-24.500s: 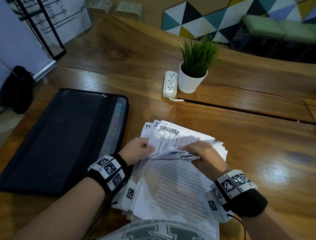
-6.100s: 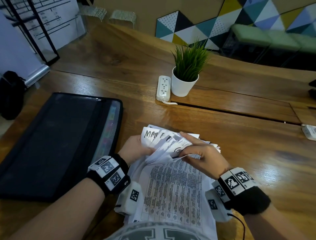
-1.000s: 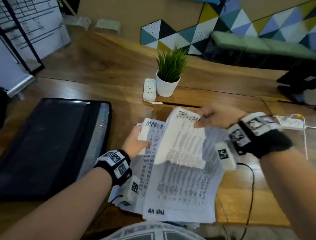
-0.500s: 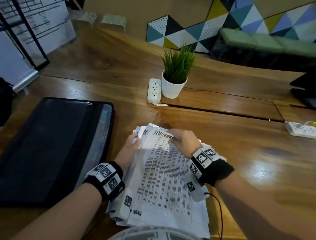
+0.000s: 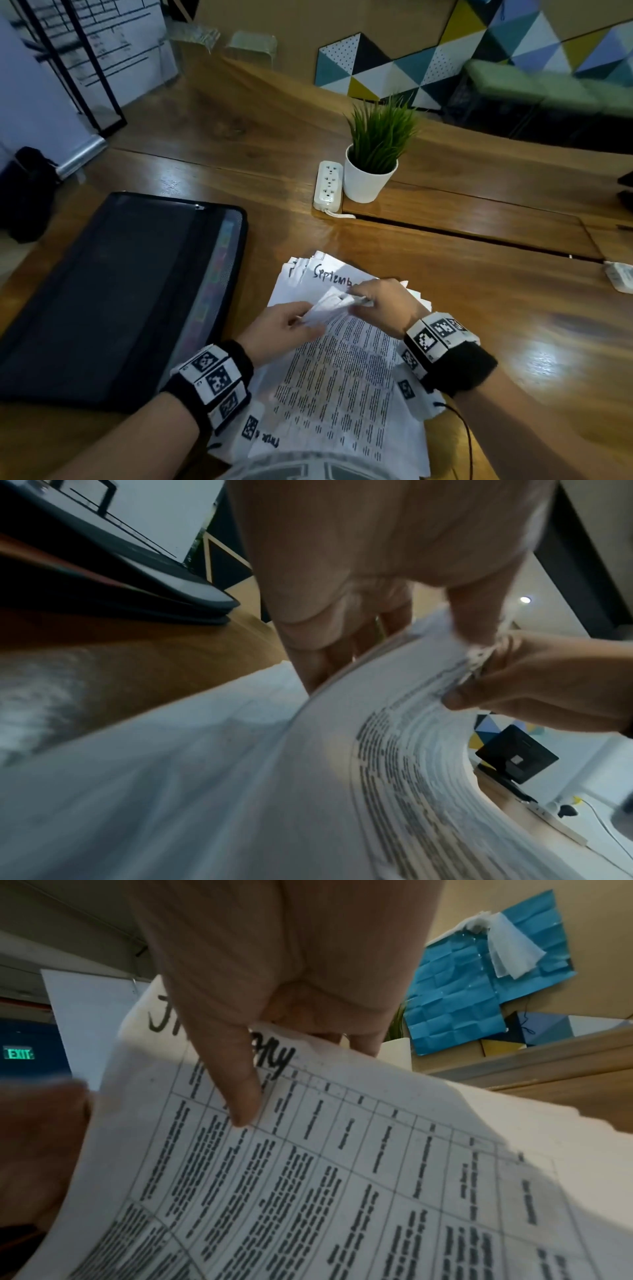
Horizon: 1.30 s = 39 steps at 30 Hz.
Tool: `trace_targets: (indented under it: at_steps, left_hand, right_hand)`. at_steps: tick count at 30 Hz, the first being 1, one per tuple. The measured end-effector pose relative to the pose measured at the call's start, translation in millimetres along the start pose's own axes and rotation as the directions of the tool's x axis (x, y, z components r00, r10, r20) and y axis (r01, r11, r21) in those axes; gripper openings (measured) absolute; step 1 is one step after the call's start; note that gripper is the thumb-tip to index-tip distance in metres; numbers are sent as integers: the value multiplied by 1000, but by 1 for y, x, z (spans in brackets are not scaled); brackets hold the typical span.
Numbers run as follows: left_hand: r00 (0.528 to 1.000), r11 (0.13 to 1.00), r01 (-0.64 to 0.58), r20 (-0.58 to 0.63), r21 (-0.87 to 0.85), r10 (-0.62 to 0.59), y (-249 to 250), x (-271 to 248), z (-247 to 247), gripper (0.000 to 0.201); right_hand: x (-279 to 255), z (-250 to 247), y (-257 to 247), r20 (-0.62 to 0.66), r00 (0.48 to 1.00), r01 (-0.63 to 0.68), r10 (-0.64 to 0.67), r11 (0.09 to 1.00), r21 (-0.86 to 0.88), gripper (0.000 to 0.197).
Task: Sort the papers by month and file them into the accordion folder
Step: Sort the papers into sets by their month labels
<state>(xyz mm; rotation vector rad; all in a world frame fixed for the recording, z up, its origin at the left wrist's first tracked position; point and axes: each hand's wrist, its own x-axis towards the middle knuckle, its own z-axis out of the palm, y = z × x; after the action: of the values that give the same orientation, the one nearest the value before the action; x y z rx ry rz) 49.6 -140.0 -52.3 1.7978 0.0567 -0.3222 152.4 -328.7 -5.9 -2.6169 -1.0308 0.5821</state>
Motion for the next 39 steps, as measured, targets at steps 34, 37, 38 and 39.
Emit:
trace_targets:
  at_steps: [34, 37, 38, 39]
  left_hand:
    - [933, 960, 149, -289, -239, -216, 1, 10, -18, 26]
    - [934, 954, 161, -273, -251, -230, -3, 12, -17, 11]
    - [928, 952, 176, -279, -251, -245, -5, 13, -16, 11]
    - [923, 951, 187, -288, -248, -256, -6, 14, -16, 12]
  right_hand:
    - [-42, 32, 17, -259, 966, 76, -15, 971, 226, 46]
    - [-50, 34, 17, -224, 974, 71, -12, 963, 260, 55]
    - [-52, 35, 17, -226, 974, 77, -17, 963, 260, 57]
    - [-53, 36, 18, -232, 972, 83, -22, 963, 257, 57]
